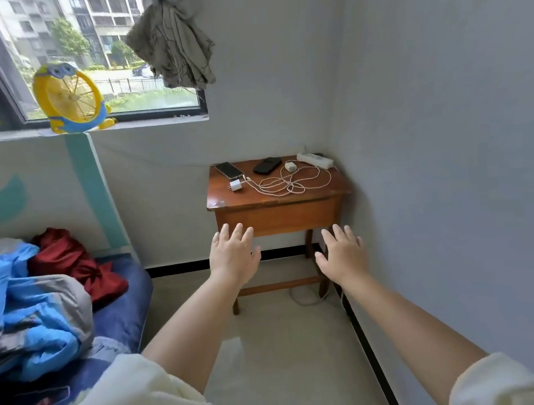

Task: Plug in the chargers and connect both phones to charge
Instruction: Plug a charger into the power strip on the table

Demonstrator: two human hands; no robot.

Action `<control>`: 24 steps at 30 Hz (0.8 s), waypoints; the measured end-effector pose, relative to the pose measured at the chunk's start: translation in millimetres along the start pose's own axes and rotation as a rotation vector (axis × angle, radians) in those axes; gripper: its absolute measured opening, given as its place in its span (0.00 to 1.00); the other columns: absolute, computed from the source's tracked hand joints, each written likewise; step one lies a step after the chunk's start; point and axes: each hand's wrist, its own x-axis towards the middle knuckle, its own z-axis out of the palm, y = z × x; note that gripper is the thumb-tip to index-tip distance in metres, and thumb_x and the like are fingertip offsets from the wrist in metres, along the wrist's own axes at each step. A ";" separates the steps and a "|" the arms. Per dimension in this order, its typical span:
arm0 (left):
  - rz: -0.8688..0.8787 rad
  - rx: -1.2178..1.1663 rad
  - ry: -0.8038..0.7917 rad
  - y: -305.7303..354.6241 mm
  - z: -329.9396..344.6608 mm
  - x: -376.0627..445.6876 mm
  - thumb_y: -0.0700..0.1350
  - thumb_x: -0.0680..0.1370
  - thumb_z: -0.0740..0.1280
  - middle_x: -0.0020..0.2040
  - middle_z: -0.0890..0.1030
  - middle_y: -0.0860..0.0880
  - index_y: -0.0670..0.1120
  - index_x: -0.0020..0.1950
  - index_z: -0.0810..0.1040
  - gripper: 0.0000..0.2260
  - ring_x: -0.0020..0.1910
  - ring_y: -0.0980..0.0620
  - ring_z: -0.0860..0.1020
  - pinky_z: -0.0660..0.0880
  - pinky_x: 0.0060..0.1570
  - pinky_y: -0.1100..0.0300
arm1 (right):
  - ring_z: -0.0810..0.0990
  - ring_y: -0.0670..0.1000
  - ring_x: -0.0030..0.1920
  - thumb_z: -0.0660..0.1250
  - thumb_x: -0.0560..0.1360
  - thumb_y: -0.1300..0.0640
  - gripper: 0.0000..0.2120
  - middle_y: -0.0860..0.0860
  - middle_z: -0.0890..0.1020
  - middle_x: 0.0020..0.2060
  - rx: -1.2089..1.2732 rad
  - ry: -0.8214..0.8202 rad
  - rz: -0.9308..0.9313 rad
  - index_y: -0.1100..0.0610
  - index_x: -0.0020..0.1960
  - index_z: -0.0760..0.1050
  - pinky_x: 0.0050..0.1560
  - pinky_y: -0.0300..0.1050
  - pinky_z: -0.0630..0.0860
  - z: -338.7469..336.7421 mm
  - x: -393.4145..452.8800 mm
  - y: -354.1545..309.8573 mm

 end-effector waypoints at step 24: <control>-0.056 -0.050 -0.144 -52.5 113.9 537.9 0.54 0.81 0.50 0.77 0.54 0.48 0.50 0.75 0.53 0.23 0.77 0.44 0.48 0.48 0.75 0.50 | 0.52 0.57 0.74 0.58 0.78 0.51 0.25 0.56 0.58 0.74 0.019 -0.176 0.003 0.55 0.72 0.56 0.72 0.55 0.56 122.2 549.2 25.4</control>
